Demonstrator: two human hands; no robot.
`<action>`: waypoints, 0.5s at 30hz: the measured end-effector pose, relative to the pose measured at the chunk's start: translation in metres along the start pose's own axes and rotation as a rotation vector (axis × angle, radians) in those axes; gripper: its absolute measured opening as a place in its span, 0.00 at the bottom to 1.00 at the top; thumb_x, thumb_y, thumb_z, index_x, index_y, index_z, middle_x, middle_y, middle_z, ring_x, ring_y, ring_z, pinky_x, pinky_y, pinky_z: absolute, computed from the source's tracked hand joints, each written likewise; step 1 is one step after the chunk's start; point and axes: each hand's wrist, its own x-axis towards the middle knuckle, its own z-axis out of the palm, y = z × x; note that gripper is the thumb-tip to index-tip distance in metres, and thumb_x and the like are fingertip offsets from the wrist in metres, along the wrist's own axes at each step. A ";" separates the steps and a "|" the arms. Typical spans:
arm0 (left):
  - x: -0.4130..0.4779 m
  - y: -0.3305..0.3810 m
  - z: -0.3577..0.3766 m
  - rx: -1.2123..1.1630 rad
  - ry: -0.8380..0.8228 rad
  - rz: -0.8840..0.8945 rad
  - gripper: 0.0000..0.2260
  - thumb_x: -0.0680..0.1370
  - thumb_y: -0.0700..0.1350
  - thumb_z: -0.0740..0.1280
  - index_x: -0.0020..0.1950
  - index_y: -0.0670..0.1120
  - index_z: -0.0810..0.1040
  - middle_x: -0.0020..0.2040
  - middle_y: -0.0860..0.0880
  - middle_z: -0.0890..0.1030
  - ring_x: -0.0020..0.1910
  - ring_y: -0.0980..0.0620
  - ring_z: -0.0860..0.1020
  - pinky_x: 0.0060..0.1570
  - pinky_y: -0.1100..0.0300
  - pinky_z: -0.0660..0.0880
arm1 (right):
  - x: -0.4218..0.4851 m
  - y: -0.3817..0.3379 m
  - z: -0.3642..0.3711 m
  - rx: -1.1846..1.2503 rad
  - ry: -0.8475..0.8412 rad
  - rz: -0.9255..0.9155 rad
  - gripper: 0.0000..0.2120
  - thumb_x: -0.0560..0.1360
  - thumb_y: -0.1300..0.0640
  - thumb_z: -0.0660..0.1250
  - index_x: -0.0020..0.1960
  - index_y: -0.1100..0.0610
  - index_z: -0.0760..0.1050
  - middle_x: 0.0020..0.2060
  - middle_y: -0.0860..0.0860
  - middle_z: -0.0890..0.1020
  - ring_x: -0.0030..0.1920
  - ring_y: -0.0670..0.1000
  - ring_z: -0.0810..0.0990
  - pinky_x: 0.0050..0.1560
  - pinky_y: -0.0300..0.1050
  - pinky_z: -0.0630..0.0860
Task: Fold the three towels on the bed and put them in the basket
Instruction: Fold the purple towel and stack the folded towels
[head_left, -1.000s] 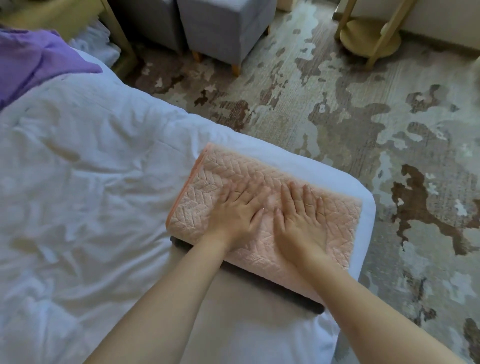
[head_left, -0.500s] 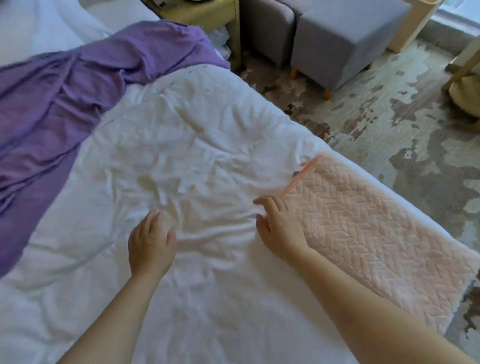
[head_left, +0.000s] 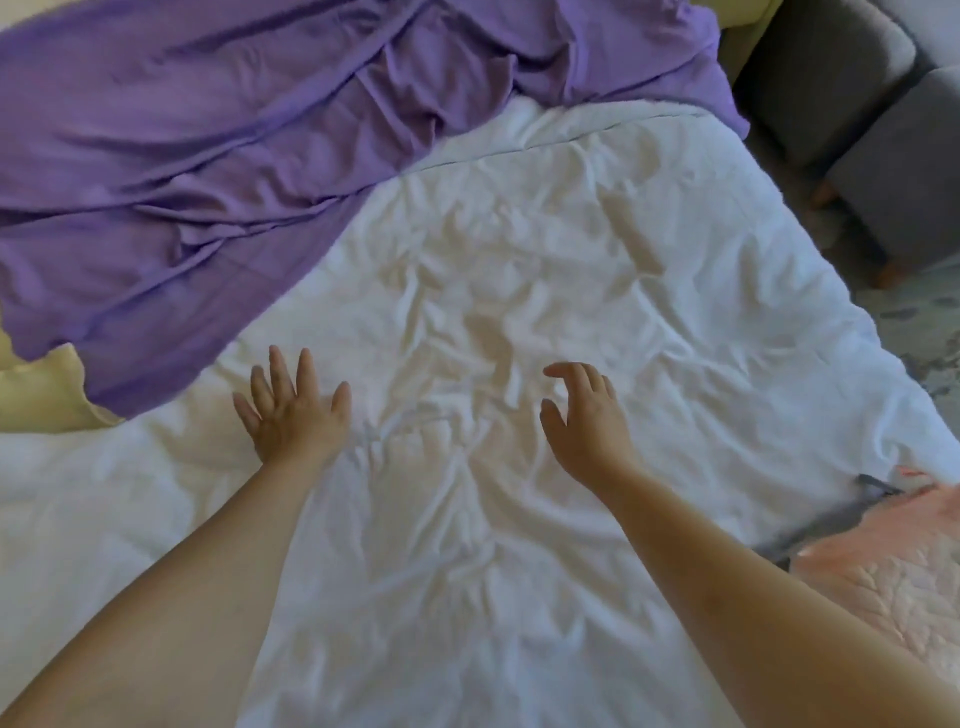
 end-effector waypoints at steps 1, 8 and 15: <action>0.014 -0.005 0.003 -0.015 0.033 -0.005 0.30 0.78 0.63 0.50 0.78 0.54 0.51 0.79 0.49 0.45 0.77 0.45 0.45 0.73 0.43 0.38 | 0.015 -0.008 0.009 -0.010 -0.009 -0.020 0.18 0.76 0.57 0.62 0.65 0.55 0.69 0.63 0.51 0.73 0.65 0.53 0.68 0.63 0.45 0.65; 0.068 -0.040 0.057 0.022 0.135 0.028 0.29 0.78 0.63 0.40 0.78 0.56 0.49 0.79 0.50 0.51 0.77 0.49 0.48 0.74 0.46 0.39 | 0.144 -0.073 0.083 -0.042 -0.008 -0.192 0.18 0.74 0.61 0.63 0.63 0.57 0.72 0.62 0.53 0.74 0.63 0.57 0.69 0.63 0.49 0.65; 0.083 -0.046 0.079 -0.006 0.210 0.070 0.29 0.77 0.61 0.46 0.77 0.53 0.56 0.78 0.49 0.54 0.77 0.47 0.51 0.74 0.46 0.40 | 0.254 -0.158 0.166 -0.108 -0.089 -0.375 0.26 0.74 0.56 0.64 0.71 0.50 0.65 0.72 0.48 0.66 0.72 0.52 0.61 0.69 0.47 0.58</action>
